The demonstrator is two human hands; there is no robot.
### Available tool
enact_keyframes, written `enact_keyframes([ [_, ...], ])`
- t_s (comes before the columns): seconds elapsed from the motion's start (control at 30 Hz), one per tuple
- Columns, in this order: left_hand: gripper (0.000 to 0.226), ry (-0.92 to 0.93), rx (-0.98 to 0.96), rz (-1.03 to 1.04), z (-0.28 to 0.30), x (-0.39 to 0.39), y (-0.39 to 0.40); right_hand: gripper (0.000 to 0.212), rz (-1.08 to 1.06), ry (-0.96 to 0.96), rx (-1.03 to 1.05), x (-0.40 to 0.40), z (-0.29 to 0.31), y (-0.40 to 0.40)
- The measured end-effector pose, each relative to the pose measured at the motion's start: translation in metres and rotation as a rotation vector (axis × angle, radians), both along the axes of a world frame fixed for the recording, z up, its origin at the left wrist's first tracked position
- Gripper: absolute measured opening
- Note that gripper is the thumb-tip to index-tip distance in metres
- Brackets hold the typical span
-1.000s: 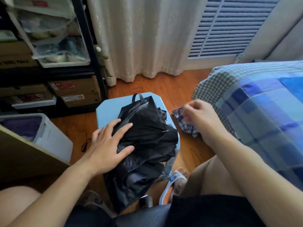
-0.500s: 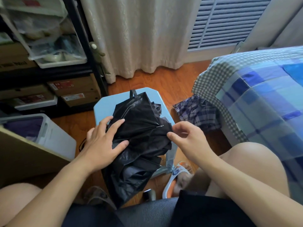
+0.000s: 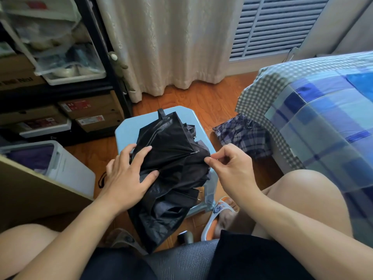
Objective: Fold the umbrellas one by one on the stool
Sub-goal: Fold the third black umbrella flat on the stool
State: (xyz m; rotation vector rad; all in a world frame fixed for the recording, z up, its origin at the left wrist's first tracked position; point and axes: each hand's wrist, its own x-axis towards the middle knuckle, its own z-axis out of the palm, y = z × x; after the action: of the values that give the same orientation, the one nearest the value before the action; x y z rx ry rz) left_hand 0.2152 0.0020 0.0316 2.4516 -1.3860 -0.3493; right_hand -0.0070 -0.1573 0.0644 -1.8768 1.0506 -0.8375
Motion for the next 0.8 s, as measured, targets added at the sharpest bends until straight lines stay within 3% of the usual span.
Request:
enact_keyframes([
  [0.2,0.067,-0.017,-0.009,0.000,-0.001,0.000,-0.001,0.034,-0.026,-0.016,0.056,0.002,-0.003,0.000],
  [0.5,0.066,-0.002,-0.018,0.018,0.001,-0.001,-0.003,0.040,0.037,0.082,-0.146,0.004,-0.005,0.006],
  [0.7,0.066,0.017,-0.021,0.018,0.003,-0.001,-0.002,0.024,-0.002,-0.052,0.103,0.006,0.002,0.000],
  [0.8,0.065,0.017,-0.022,0.018,0.003,-0.001,-0.002,0.018,0.040,-0.053,0.126,0.007,0.005,0.002],
])
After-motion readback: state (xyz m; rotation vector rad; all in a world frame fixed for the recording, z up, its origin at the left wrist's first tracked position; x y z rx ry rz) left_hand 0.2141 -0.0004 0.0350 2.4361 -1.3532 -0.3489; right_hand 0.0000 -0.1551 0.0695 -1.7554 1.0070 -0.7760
